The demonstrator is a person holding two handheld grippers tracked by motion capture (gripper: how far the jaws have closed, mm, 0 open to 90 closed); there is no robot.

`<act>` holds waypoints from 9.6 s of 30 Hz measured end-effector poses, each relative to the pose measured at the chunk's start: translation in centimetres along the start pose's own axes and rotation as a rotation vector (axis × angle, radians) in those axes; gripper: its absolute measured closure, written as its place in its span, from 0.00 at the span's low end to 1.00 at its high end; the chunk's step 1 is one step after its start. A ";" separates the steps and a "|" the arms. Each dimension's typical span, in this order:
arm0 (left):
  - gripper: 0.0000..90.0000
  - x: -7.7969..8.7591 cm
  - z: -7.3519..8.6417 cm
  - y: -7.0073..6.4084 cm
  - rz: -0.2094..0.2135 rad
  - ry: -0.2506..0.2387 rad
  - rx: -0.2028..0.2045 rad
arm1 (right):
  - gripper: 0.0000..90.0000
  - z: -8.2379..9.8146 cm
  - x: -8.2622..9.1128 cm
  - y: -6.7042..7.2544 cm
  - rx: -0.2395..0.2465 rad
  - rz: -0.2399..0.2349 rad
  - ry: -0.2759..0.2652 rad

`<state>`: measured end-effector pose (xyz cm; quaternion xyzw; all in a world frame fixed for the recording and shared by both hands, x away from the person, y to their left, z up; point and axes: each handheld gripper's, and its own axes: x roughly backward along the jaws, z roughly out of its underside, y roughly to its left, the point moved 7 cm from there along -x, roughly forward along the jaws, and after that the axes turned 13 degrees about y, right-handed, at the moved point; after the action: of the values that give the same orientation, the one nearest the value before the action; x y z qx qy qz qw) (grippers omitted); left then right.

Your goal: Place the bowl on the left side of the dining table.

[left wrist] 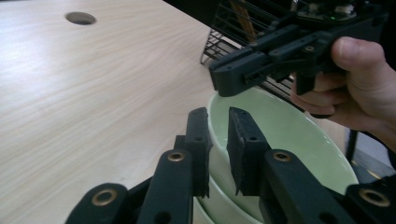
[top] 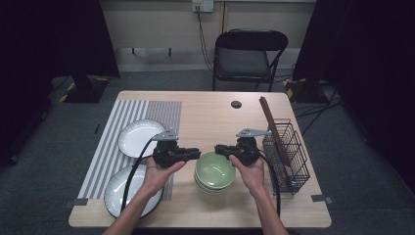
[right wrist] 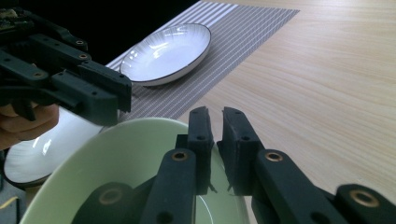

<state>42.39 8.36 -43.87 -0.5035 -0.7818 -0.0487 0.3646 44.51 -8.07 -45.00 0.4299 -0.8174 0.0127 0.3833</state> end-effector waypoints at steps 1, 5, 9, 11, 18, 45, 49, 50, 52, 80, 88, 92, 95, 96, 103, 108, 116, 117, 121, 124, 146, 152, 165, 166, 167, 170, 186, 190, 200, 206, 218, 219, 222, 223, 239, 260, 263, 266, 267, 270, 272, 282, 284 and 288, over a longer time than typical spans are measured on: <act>0.85 -0.2 0.0 -0.1 0.000 0.002 -0.001 | 0.92 0.0 0.0 0.0 0.000 0.000 0.000; 0.94 -0.7 0.2 0.1 -0.022 0.005 -0.007 | 0.96 0.2 -0.1 -0.1 0.002 0.003 0.010; 0.97 -0.9 0.1 0.3 -0.015 0.020 -0.005 | 0.99 0.5 -0.1 -0.5 -0.016 0.000 0.008; 1.00 -0.9 0.1 0.5 -0.034 0.027 -0.009 | 0.98 0.8 -0.2 -0.6 -0.021 0.001 0.015; 1.00 -0.8 0.6 0.7 -0.057 0.062 0.008 | 0.97 1.1 0.0 -0.9 -0.030 -0.008 0.017; 0.96 -2.6 0.5 1.4 -0.018 0.096 0.031 | 0.95 1.9 0.0 -0.9 -0.040 -0.030 0.019; 0.86 -2.0 0.4 1.0 -0.029 0.075 0.011 | 0.95 2.0 0.0 -0.9 -0.045 -0.029 0.017; 0.84 -1.7 0.3 0.6 -0.022 0.060 0.004 | 0.95 2.0 0.0 -0.9 -0.046 -0.030 0.015; 0.80 -1.2 0.1 -0.1 -0.013 0.041 -0.025 | 0.95 2.0 0.0 -0.9 -0.043 -0.027 0.016; 0.82 -3.1 1.0 -8.8 0.158 0.154 -0.285 | 0.93 2.2 -0.2 -1.0 -0.033 0.003 0.041; 0.86 -4.2 1.2 -9.0 0.129 0.220 -0.296 | 0.93 2.2 -0.2 -1.0 -0.029 -0.001 0.042; 0.86 -4.6 1.5 -8.9 0.102 0.262 -0.306 | 0.93 2.2 -0.2 -1.0 -0.026 0.000 0.043; 0.87 -4.8 1.6 -8.8 0.098 0.289 -0.312 | 0.92 2.2 -0.2 -1.0 -0.025 -0.002 0.042; 0.87 -4.9 1.6 -8.9 0.091 0.296 -0.318 | 0.92 2.2 -0.2 -1.0 -0.025 -0.003 0.042; 0.92 -4.9 1.0 -9.0 0.095 0.288 -0.318 | 0.88 2.3 -0.1 -1.2 -0.021 0.012 0.047; 0.92 -4.6 0.6 -9.0 0.113 0.296 -0.312 | 0.87 2.3 0.2 -1.4 -0.027 0.010 0.040; 0.92 -3.8 -0.7 -8.4 0.217 0.310 -0.252 | 0.84 2.5 0.0 -1.5 -0.029 -0.011 0.066; 0.92 -3.9 -0.6 -8.5 0.209 0.307 -0.259 | 0.86 2.6 -0.1 -1.4 -0.025 -0.011 0.074; 0.92 -4.0 -0.3 -8.5 0.199 0.307 -0.257 | 0.90 2.7 -0.6 -1.2 -0.019 -0.016 0.088; 0.92 -4.0 -0.3 -8.6 0.179 0.314 -0.255 | 0.90 2.7 -0.5 -1.2 -0.023 -0.019 0.087; 0.88 -4.7 0.4 -9.1 0.042 0.481 -0.370 | 0.91 2.7 -0.5 -1.2 -0.016 -0.013 0.080; 0.92 -5.0 0.4 -9.0 0.085 0.463 -0.366 | 0.91 2.6 -0.5 -1.2 -0.011 -0.008 0.076; 0.93 -4.9 0.2 -8.9 0.106 0.436 -0.333 | 0.89 2.0 0.2 -1.3 0.006 0.014 0.033; 0.93 -4.8 0.2 -8.9 0.112 0.434 -0.333 | 0.87 2.0 0.5 -1.4 0.002 0.017 0.029; 0.93 -4.8 0.2 -8.8 0.118 0.430 -0.330 | 0.85 1.9 0.7 -1.5 -0.002 0.019 0.024; 0.93 -4.6 0.1 -8.7 0.142 0.421 -0.324 | 0.82 1.5 1.2 -2.0 -0.014 0.049 0.001; 0.93 -4.1 -0.2 -8.5 0.185 0.389 -0.274 | 0.45 0.6 -0.4 -4.5 -0.085 0.186 0.032; 0.93 -4.0 -0.3 -8.6 0.205 0.356 -0.260 | 0.37 0.8 -1.0 -5.0 -0.086 0.235 0.060; 0.93 -3.1 -0.7 -8.4 0.210 0.327 -0.222 | 0.25 2.6 -1.9 -7.3 -0.126 0.370 0.138; 0.93 -2.5 -0.9 -8.2 0.216 0.299 -0.208 | 0.19 4.4 -2.5 -7.9 -0.100 0.421 0.219; 0.92 -1.7 -1.7 -8.1 0.221 0.262 -0.207 | 0.16 6.5 -3.6 -8.3 -0.067 0.465 0.299; 0.92 -1.5 -1.8 -8.1 0.221 0.253 -0.207 | 0.16 6.6 -3.6 -8.2 -0.056 0.463 0.275; 0.92 -1.0 -2.0 -7.8 0.216 0.238 -0.203 | 0.16 6.7 -3.6 -8.3 -0.051 0.462 0.261; 0.92 -0.6 -2.1 -7.7 0.214 0.226 -0.199 | 0.16 6.7 -3.6 -8.3 -0.048 0.462 0.258; 0.92 2.4 -2.5 -4.9 0.142 0.176 -0.157 | 0.15 7.0 -3.7 -8.3 -0.033 0.461 0.188; 0.92 6.3 -0.9 0.1 0.026 0.120 -0.041 | 0.15 7.0 -3.7 -8.3 -0.033 0.461 0.189; 0.92 6.7 -1.0 0.8 0.007 0.116 -0.027 | 0.15 7.0 -3.7 -8.3 -0.033 0.461 0.189; 0.92 7.4 -1.2 1.5 -0.033 0.110 -0.020 | 0.15 7.0 -3.7 -8.3 -0.032 0.461 0.188; 0.92 7.6 -1.3 1.8 -0.044 0.108 -0.015 | 0.15 7.0 -3.7 -8.3 -0.033 0.461 0.188; 0.92 8.2 -1.4 2.7 -0.067 0.091 0.016 | 0.15 7.0 -3.7 -8.3 -0.033 0.461 0.189; 0.92 8.5 -1.3 3.3 -0.085 0.086 0.034 | 0.15 7.0 -3.7 -8.3 -0.033 0.461 0.189; 0.92 8.6 -0.5 6.3 -0.189 0.103 0.120 | 0.15 7.0 -3.7 -8.3 -0.033 0.461 0.188; 0.92 8.7 -0.5 6.9 -0.198 0.097 0.134 | 0.15 7.0 -3.7 -8.3 -0.033 0.461 0.188; 0.92 9.1 -0.3 8.0 -0.238 0.074 0.186 | 0.15 7.0 -3.7 -8.3 -0.033 0.461 0.188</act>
<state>47.06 18.99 -40.29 -0.3694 -0.8230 -0.0375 0.4299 47.40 -13.20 -54.87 0.2227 -0.8546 0.1263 0.4519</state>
